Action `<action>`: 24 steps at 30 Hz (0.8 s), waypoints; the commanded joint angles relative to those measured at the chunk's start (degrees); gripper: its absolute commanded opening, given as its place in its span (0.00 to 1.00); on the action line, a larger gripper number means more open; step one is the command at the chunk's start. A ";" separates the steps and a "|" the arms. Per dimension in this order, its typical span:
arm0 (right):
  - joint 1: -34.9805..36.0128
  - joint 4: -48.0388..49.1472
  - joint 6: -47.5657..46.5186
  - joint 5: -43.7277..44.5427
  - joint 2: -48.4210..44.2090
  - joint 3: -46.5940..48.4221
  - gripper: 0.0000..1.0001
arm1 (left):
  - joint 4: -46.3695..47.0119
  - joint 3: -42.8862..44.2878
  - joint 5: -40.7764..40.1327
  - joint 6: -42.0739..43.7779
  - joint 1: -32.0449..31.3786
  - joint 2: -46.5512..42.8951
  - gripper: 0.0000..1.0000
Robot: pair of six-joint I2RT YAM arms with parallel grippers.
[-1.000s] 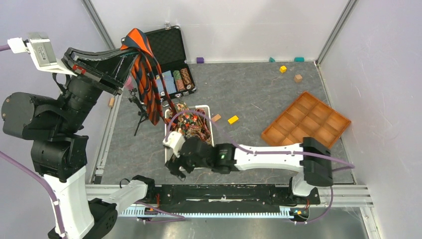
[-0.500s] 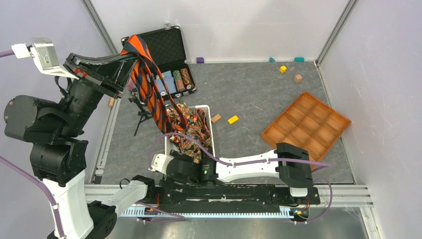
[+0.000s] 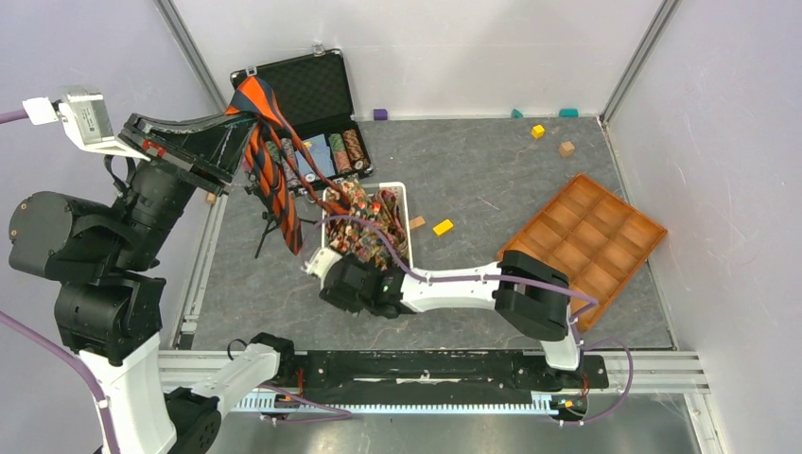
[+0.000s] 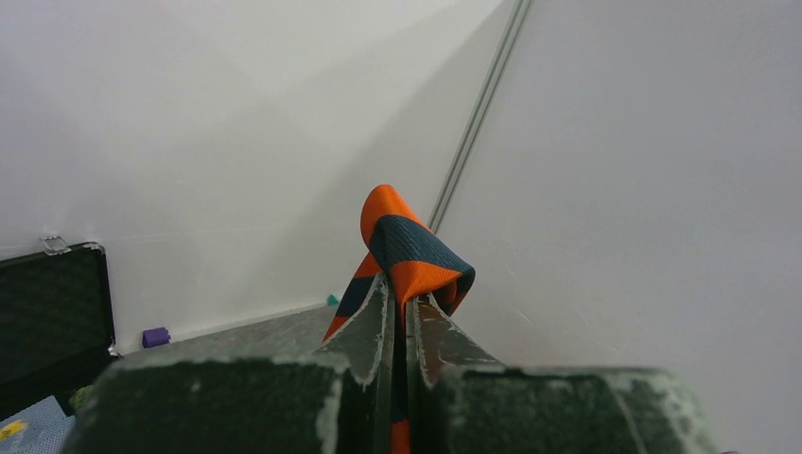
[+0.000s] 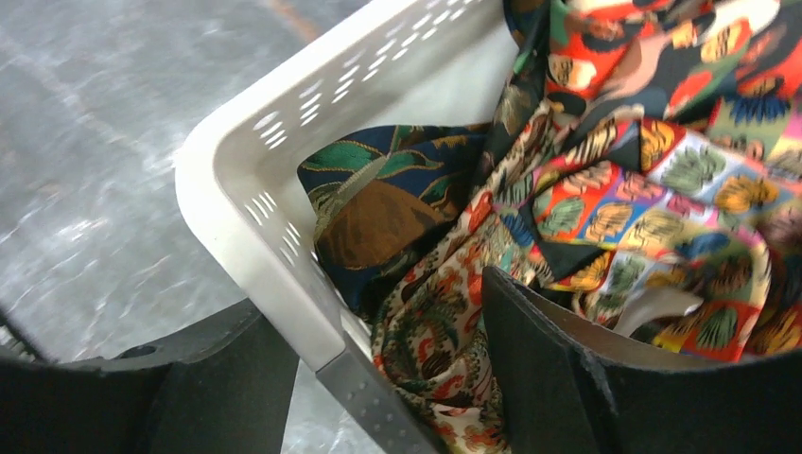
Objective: Roll the ties
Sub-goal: Move the bin to the center of the board.
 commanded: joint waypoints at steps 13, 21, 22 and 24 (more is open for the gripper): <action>-16.78 0.46 15.65 7.90 -4.64 -6.63 0.70 | -0.32 -1.45 -1.86 2.12 -0.20 -1.45 0.02; -23.24 2.43 6.23 7.32 -2.82 -3.89 0.73 | -0.34 -3.12 -1.18 1.36 -0.20 -1.96 0.02; -24.20 2.38 5.67 7.19 -2.30 -2.83 0.73 | -0.31 -3.44 -1.00 1.13 -0.20 -2.06 0.02; -26.72 1.65 5.00 6.64 -0.57 0.03 0.73 | -0.46 -4.05 -0.81 0.86 -0.20 -2.36 0.02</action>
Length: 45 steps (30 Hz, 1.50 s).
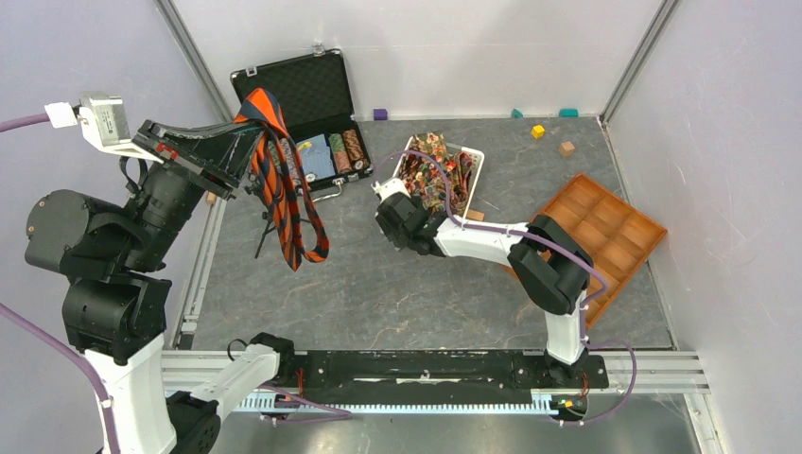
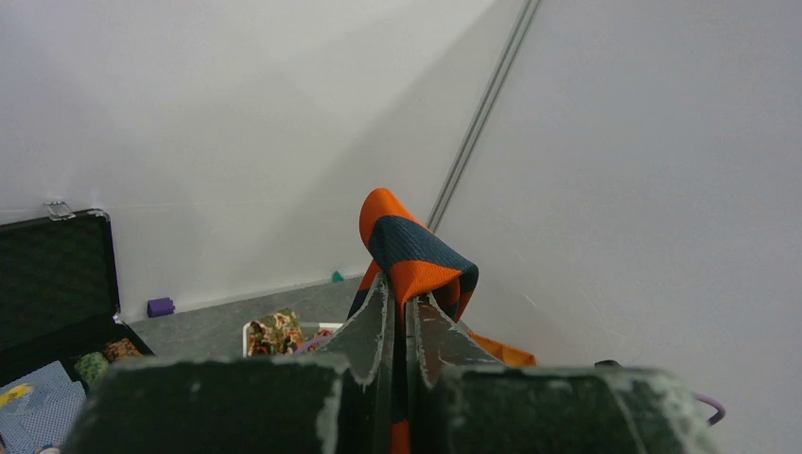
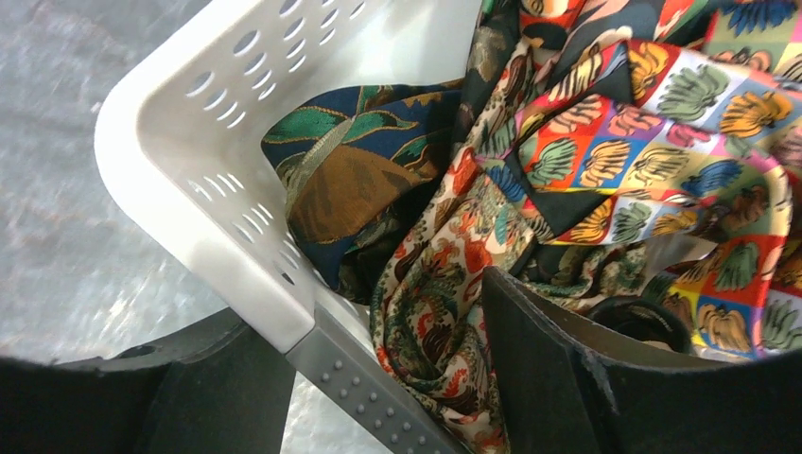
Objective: Roll the ties
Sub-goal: Move the bin to the center of the board, then move the storage box to the corner of the board.
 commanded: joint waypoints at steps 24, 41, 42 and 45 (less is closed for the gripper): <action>-21.85 0.09 -0.21 -7.49 -10.97 8.78 0.95 | 1.92 -15.39 4.07 -1.24 -0.22 -3.70 0.02; -58.38 -11.72 15.94 -13.54 -42.02 -29.98 0.98 | 1.79 -21.54 5.65 -1.19 -0.22 -5.59 0.02; -58.65 -11.46 16.10 -14.15 -41.50 -30.63 0.98 | 1.79 -21.69 5.57 -1.04 -0.23 -5.79 0.02; -59.03 -9.60 16.17 -16.40 -39.02 -31.70 0.98 | 1.64 -22.46 5.18 -0.76 -0.23 -6.32 0.02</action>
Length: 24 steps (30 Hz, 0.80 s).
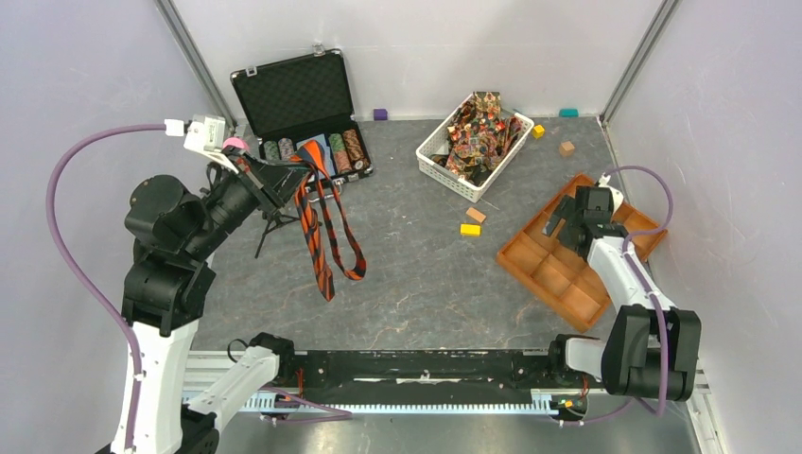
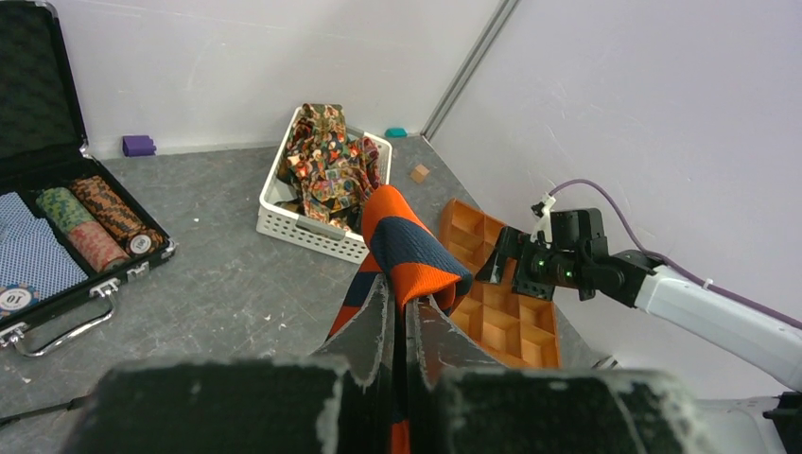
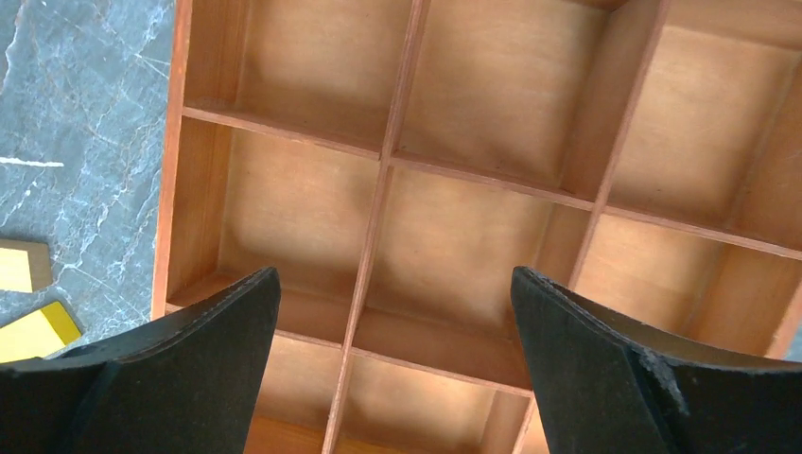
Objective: Roll the ties
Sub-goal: Move the storage box to the corner of the board.
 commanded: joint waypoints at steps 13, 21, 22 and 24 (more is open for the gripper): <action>-1.58 18.75 -0.52 -16.07 18.03 3.29 0.92 | 1.59 -2.39 0.51 -0.06 -0.20 -1.67 0.02; -0.49 22.48 -0.24 -22.18 30.43 18.03 0.93 | 0.72 -3.19 0.66 0.03 -0.18 -1.39 0.02; 0.09 22.61 -0.25 -22.39 31.91 20.39 0.93 | 0.63 -3.26 0.76 -0.02 -0.20 -1.32 0.02; 1.23 22.73 -0.67 -22.47 34.62 24.63 0.93 | 0.63 -3.40 1.20 -0.12 -0.20 -1.15 0.02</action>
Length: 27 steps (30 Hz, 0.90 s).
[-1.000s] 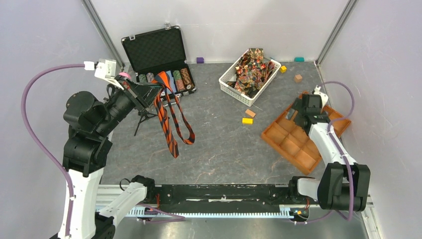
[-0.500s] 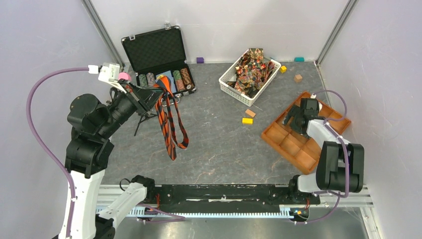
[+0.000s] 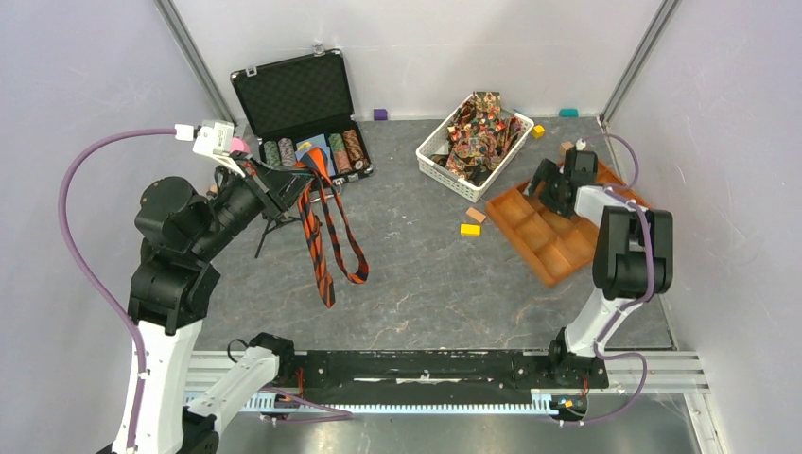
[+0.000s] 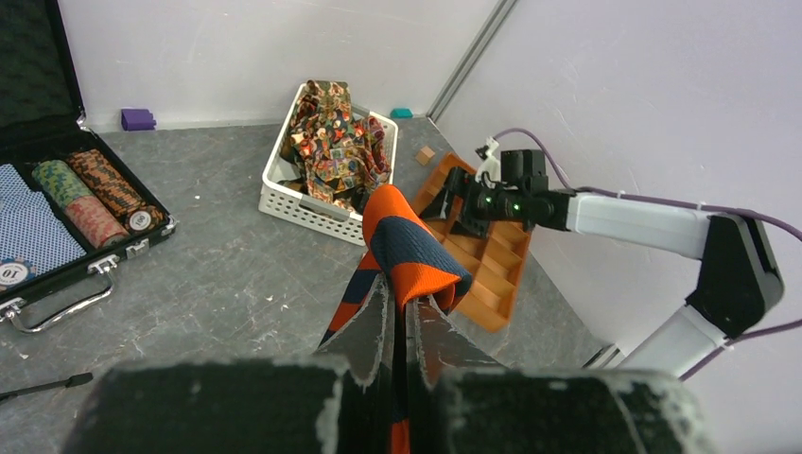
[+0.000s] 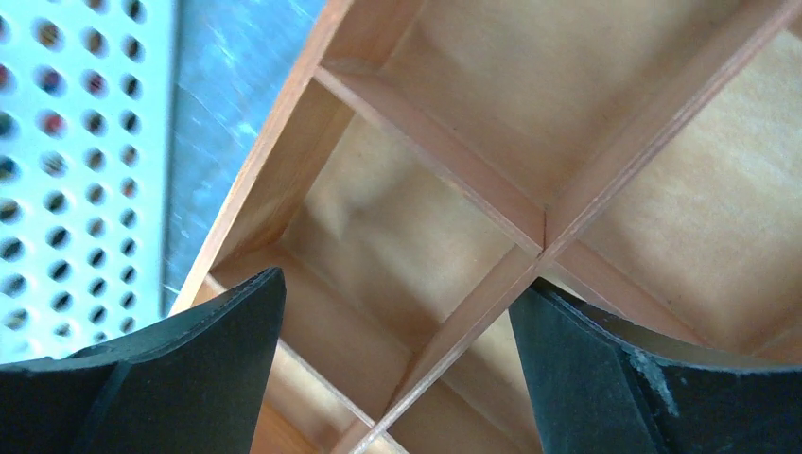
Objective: Roll the ties
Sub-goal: Move the storage box to the corner of the board.
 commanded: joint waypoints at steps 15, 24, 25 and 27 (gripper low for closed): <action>2.97 -2.41 -3.46 0.39 -15.44 2.71 0.98 | 0.91 -2.03 7.71 2.44 -0.37 4.00 0.02; 10.71 -0.90 -3.98 -7.09 -30.95 -4.42 0.98 | 0.47 -3.36 -5.27 4.56 -11.73 5.98 0.02; 12.73 -0.85 -4.19 -7.01 -32.41 -4.60 0.98 | 0.33 -3.05 -8.63 5.03 -14.36 6.51 0.02; 17.68 0.47 -4.12 -6.92 -35.28 -5.69 0.98 | 0.13 -1.91 -13.26 5.86 -19.38 7.49 0.02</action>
